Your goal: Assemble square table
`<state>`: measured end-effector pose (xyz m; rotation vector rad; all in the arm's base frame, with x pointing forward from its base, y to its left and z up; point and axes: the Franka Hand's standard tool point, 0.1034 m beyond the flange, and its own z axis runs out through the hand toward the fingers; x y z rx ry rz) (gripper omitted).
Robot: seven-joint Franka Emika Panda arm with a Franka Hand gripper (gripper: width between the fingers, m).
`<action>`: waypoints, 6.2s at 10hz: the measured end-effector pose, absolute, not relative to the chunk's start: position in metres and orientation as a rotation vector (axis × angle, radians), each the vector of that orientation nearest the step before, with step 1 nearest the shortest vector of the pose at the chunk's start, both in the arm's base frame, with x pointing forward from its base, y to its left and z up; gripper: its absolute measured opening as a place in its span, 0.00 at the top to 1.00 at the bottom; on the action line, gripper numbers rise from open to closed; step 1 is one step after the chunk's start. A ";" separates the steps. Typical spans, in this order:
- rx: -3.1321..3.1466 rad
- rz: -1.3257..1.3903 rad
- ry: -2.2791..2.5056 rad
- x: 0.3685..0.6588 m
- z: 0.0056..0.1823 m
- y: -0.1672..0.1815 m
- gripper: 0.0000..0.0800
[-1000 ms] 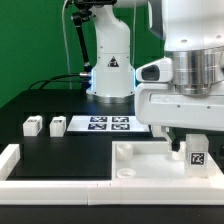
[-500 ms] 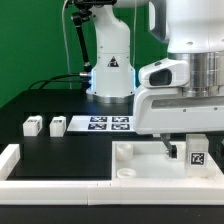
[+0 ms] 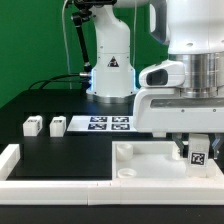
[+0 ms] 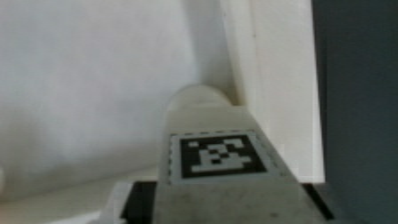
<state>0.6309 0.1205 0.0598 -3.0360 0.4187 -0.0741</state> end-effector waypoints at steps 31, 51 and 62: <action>-1.753 0.110 2.374 0.618 0.093 0.142 0.19; -2.641 -0.023 1.299 0.588 0.104 0.152 0.19; -3.050 -0.128 0.137 0.501 0.059 0.139 0.19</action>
Offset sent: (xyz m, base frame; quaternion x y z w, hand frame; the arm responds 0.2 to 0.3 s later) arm -0.0073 -0.0129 -0.0028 0.0121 0.0016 0.3349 0.9422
